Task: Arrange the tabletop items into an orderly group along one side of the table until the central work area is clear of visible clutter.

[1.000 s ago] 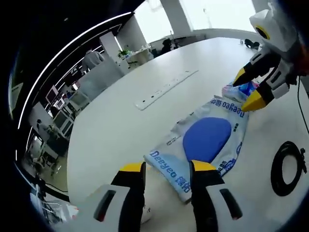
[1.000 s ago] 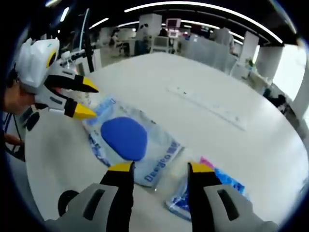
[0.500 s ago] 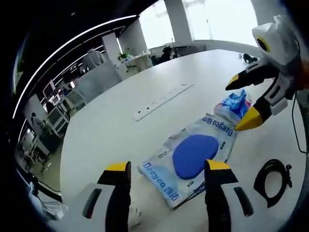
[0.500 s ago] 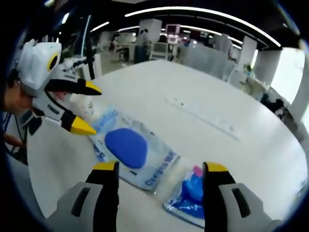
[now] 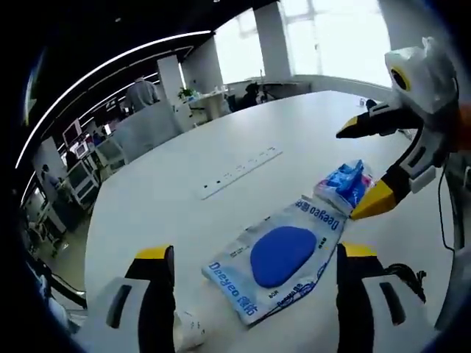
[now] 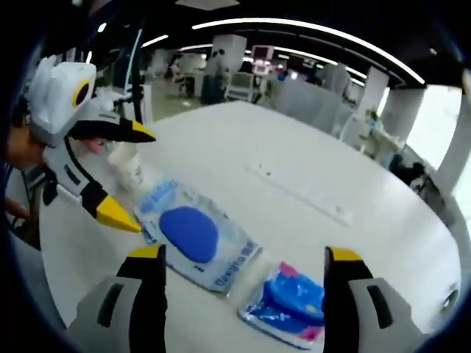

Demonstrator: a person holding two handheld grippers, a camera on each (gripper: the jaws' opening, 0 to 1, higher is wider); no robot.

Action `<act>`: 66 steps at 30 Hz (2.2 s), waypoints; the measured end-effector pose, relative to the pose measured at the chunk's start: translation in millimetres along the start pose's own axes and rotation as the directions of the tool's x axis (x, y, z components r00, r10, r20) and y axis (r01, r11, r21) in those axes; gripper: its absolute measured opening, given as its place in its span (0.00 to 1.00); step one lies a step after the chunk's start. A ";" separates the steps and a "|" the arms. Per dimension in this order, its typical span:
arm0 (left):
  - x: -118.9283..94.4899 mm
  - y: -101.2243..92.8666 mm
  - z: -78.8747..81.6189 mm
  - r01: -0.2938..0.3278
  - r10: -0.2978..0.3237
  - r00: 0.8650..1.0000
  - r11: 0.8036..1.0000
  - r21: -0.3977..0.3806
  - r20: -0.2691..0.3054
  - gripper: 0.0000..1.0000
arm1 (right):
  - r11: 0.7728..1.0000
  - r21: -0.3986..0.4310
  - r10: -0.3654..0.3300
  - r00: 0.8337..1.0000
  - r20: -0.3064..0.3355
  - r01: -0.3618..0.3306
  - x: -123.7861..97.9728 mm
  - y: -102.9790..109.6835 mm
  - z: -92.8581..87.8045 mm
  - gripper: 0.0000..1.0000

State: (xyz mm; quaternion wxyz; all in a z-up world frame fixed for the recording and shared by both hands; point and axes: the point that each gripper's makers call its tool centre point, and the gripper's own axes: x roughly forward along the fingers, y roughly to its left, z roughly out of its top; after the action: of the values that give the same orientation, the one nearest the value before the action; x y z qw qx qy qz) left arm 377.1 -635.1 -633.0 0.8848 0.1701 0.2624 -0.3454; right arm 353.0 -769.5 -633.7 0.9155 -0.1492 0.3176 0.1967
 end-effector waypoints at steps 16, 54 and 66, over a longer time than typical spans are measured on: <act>-15.2 -6.5 17.8 0.018 -0.018 0.999 1.000 0.000 0.035 0.99 | 1.000 -0.022 -0.013 1.000 0.023 0.013 -20.5 3.3 11.1 0.97; -62.0 -30.8 8.9 0.051 -0.052 0.995 0.999 0.008 0.091 0.99 | 0.993 0.094 -0.078 0.990 0.121 0.066 -67.9 -3.5 9.6 1.00; -73.0 -35.4 -0.9 0.066 -0.066 0.994 0.998 -0.001 0.089 0.99 | 0.996 0.077 -0.059 0.992 0.116 0.050 -75.3 2.4 -4.2 1.00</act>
State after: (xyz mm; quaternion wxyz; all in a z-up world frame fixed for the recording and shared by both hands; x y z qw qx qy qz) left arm 306.4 -621.4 -595.5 0.8841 0.1441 0.2291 -0.3810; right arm 295.4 -789.0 -589.0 0.9426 -0.1121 0.2658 0.1681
